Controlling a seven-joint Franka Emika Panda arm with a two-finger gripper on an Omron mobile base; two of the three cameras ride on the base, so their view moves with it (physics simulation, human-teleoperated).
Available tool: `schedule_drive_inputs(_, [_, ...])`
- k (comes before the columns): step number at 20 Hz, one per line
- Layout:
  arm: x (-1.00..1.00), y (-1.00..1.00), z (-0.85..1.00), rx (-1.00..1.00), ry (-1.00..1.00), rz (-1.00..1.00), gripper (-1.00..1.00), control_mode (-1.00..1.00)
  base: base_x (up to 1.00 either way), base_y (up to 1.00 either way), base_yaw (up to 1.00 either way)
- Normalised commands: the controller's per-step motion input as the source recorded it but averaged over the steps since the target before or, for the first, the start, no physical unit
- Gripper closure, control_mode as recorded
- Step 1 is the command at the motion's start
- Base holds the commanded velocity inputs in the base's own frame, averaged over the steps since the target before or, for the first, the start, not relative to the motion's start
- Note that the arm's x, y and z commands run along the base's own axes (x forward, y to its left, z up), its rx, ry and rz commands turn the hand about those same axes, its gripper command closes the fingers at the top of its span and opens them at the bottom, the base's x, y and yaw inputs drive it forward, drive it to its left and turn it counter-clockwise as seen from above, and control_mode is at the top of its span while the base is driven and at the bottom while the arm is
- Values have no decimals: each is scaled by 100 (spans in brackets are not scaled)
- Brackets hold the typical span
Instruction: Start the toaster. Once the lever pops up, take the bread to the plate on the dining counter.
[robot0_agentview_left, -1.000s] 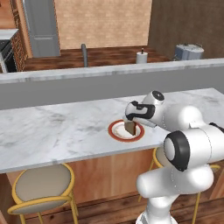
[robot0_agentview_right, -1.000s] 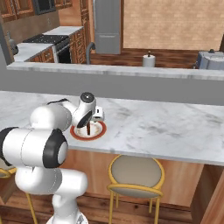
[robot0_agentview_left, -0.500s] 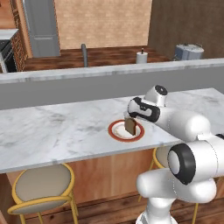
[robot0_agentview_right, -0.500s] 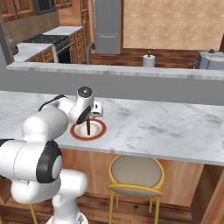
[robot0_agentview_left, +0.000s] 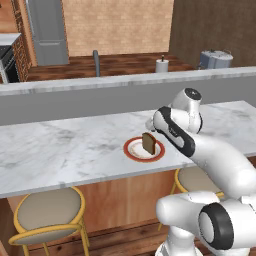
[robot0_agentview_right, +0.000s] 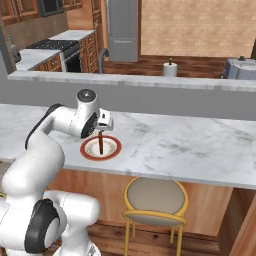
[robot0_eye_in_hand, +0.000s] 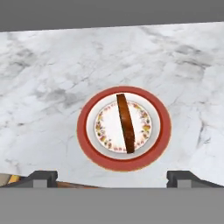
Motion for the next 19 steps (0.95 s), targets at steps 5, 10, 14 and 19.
schedule_drive_inputs(5, [-100, 0, 58, 0, 0, -13, -100, -100, 0, 0, 0])
schedule_drive_inputs(10, [-100, 0, 56, 0, 0, -10, -100, -100, 0, 0, 0])
schedule_drive_inputs(14, [-100, 0, 48, 0, -1, -5, -100, -100, 0, 0, 0])
schedule_drive_inputs(19, [-99, 0, 47, 0, -1, -2, -100, -100, 0, 0, 0])
